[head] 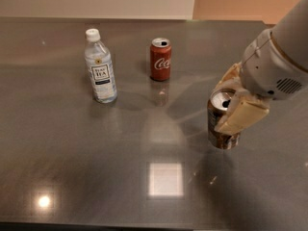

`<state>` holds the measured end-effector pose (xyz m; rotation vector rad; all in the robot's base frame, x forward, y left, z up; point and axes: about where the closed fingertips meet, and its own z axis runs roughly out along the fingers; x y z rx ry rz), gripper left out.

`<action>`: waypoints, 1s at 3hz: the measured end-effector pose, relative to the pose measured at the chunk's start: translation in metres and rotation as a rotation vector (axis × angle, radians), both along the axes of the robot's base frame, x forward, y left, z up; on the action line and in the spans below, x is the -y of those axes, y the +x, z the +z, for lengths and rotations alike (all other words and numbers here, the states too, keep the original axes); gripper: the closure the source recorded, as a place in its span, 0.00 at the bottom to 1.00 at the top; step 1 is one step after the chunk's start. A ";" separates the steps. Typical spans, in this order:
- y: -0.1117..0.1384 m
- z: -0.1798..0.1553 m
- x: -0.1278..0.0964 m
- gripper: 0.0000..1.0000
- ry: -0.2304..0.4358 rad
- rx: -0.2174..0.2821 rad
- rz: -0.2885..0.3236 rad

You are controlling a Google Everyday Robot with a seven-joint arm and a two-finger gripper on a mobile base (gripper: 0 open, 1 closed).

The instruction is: Knock orange can over

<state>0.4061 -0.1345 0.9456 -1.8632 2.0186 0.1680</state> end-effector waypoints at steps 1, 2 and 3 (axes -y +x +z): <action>0.019 0.013 0.014 1.00 -0.132 0.005 -0.059; 0.035 0.011 0.025 1.00 -0.255 -0.016 -0.093; 0.051 0.000 0.030 0.83 -0.337 -0.045 -0.101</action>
Offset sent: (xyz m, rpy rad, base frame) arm 0.0509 -0.0424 0.0051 -0.4175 0.0720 -0.1303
